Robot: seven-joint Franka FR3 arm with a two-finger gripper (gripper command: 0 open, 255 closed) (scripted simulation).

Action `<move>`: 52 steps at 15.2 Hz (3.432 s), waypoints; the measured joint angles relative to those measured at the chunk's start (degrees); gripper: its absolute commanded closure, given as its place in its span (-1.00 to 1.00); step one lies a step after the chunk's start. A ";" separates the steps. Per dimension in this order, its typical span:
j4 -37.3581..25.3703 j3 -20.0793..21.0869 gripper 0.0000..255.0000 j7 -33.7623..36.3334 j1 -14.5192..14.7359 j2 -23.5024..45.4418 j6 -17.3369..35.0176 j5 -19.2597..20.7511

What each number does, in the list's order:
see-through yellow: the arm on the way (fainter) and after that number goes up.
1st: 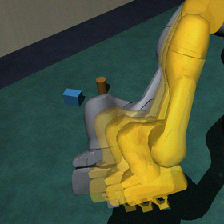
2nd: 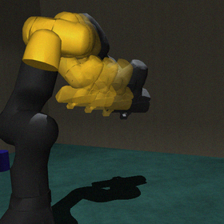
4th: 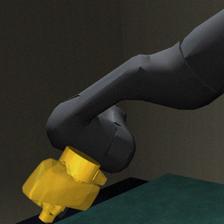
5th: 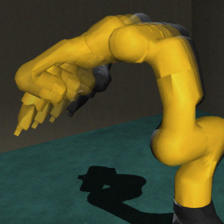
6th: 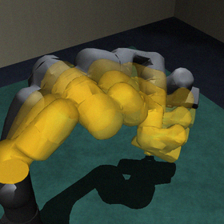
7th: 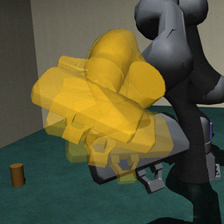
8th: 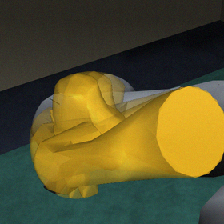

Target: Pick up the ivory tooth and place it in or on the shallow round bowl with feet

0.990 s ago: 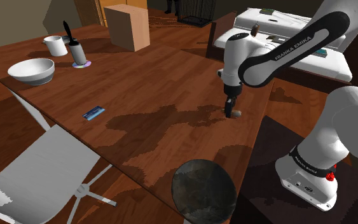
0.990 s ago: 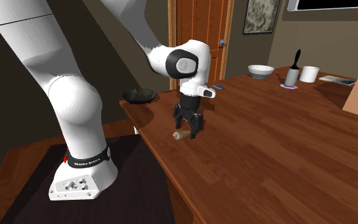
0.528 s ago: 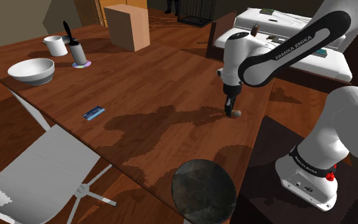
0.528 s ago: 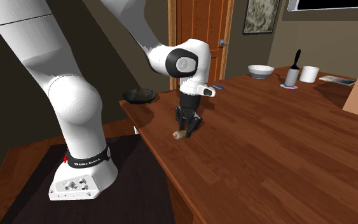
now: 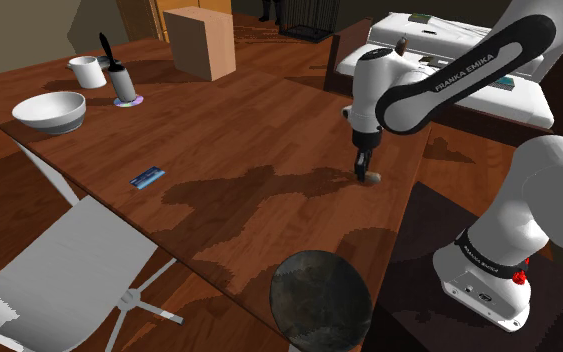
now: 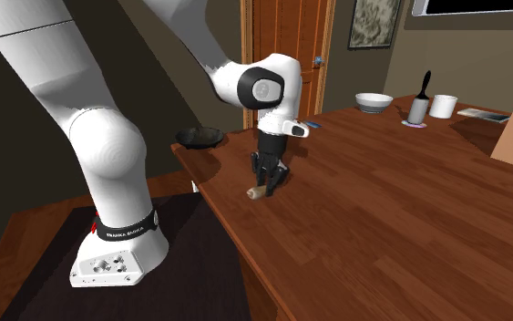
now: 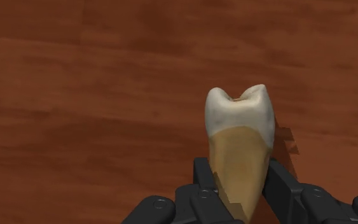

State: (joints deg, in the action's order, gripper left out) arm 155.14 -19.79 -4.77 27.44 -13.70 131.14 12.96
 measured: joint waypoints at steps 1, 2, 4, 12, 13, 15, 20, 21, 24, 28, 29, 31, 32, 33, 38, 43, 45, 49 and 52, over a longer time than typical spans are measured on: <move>-0.18 0.09 1.00 0.08 -0.04 -0.58 -0.83 0.06; -0.38 0.18 1.00 0.12 -0.08 -1.21 -1.69 0.11; -1.06 0.23 1.00 -0.05 -0.23 -2.30 -3.44 0.22; -3.53 1.32 1.00 0.12 -0.46 -7.94 -11.50 0.35; -3.94 1.48 1.00 0.17 -0.41 -8.39 -12.38 0.26; -4.70 1.74 1.00 0.14 -0.44 -9.51 -14.24 0.22; -6.89 2.42 1.00 0.07 -0.45 -11.96 -18.88 -0.01; -7.51 2.54 1.00 0.03 -0.42 -12.25 -19.78 -0.09; -7.71 3.98 1.00 1.57 0.45 -13.29 -21.22 -1.06; -6.72 8.10 1.00 6.71 3.38 -14.66 -22.15 -4.14; -6.55 9.22 1.00 8.12 4.23 -14.71 -22.14 -5.04; -6.60 11.62 1.00 11.14 6.11 -14.55 -22.24 -7.05; -6.95 12.56 1.00 12.35 6.89 -14.16 -22.26 -7.90; -6.87 13.54 1.00 13.60 7.66 -14.14 -22.21 -8.72; -8.92 18.61 1.00 20.07 11.73 -12.03 -22.24 -13.04; -13.12 23.57 1.00 26.65 15.49 -7.21 -21.46 -16.76; -15.18 25.45 1.00 29.26 16.85 -5.51 -21.67 -17.94; -19.82 28.86 1.00 34.27 19.13 -1.18 -21.62 -19.57; -23.12 31.17 1.00 37.83 20.62 2.68 -20.76 -20.21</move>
State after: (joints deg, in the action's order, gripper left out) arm 132.02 11.38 33.06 48.06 -11.02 110.38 -7.25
